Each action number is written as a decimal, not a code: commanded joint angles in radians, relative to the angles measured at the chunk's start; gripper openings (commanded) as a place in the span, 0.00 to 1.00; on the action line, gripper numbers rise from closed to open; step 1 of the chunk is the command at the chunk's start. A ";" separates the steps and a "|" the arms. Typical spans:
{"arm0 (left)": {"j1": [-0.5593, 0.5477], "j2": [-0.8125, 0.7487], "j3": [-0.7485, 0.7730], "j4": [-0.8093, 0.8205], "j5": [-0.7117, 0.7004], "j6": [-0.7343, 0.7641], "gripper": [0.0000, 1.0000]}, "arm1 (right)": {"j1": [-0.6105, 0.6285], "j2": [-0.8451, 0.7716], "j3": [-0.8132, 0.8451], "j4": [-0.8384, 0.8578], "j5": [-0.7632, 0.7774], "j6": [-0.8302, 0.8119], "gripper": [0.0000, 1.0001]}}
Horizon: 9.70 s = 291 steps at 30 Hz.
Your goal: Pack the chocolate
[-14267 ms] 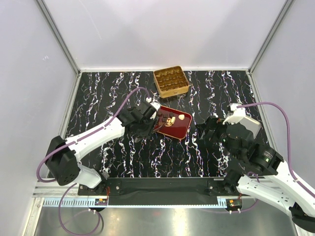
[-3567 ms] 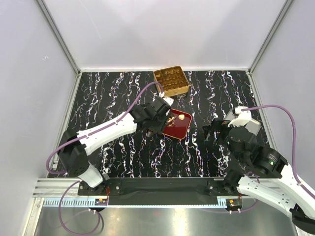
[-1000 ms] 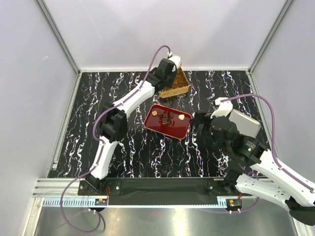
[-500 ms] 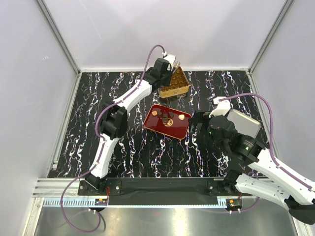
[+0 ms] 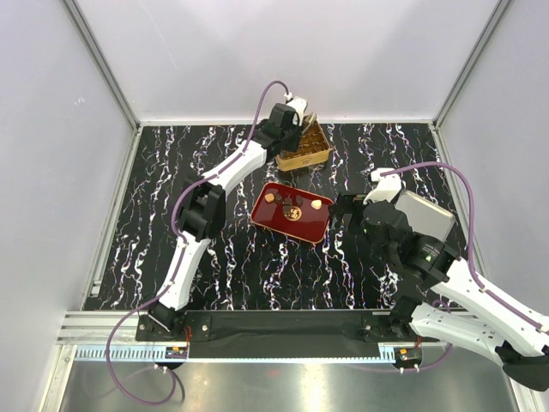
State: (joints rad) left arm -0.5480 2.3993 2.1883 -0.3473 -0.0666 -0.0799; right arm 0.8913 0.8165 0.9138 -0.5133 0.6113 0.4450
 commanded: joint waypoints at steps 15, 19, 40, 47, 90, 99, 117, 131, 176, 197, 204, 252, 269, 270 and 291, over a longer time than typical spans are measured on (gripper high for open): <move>0.020 0.004 0.053 0.111 0.017 -0.011 0.40 | 0.008 -0.004 -0.007 0.048 0.053 -0.017 1.00; 0.020 0.000 0.054 0.113 0.021 -0.009 0.42 | 0.008 0.000 -0.012 0.048 0.058 -0.020 1.00; 0.017 -0.538 -0.240 -0.122 0.030 -0.115 0.41 | 0.008 -0.077 0.063 -0.117 -0.015 0.049 1.00; -0.050 -0.773 -0.507 -0.285 0.005 -0.169 0.39 | 0.008 -0.125 0.111 -0.212 -0.041 0.067 1.00; -0.349 -0.925 -1.015 -0.303 -0.187 -0.365 0.44 | 0.008 -0.261 0.097 -0.390 -0.130 0.213 1.00; -0.359 -0.905 -1.021 -0.297 -0.183 -0.374 0.45 | 0.008 -0.277 0.094 -0.398 -0.127 0.221 1.00; -0.359 -0.925 -0.923 -0.377 -0.219 -0.353 0.29 | 0.008 -0.286 0.117 -0.404 -0.114 0.204 1.00; -0.334 -0.893 -0.682 -0.435 -0.275 -0.282 0.28 | 0.008 -0.269 0.111 -0.364 -0.087 0.190 1.00; 0.000 -0.229 -0.153 -0.159 -0.081 -0.047 0.34 | 0.008 -0.198 0.091 -0.260 0.071 0.086 1.00; -0.003 -0.472 -0.165 -0.240 -0.050 -0.069 0.44 | 0.008 -0.188 0.109 -0.261 0.061 0.078 1.00; -0.061 -0.758 -0.475 -0.237 0.011 -0.139 0.42 | 0.008 -0.209 0.112 -0.297 0.048 0.104 1.00; -0.388 -0.618 -0.783 -0.199 -0.150 -0.212 0.43 | 0.008 -0.286 0.123 -0.373 0.091 0.130 1.00; -0.388 -0.735 -0.638 -0.415 -0.153 -0.247 0.37 | 0.008 -0.278 0.120 -0.347 0.073 0.133 1.00; -0.386 -0.733 -0.619 -0.427 -0.154 -0.250 0.37 | 0.008 -0.280 0.120 -0.347 0.073 0.133 1.00; -0.118 -0.294 0.043 -0.369 -0.208 -0.064 0.35 | 0.008 -0.243 0.106 -0.295 0.015 0.132 1.00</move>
State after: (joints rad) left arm -0.6987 2.0487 2.1521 -0.7830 -0.2874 -0.1860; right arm 0.8913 0.5686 1.0065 -0.8558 0.6334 0.5804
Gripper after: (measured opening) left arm 0.354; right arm 0.994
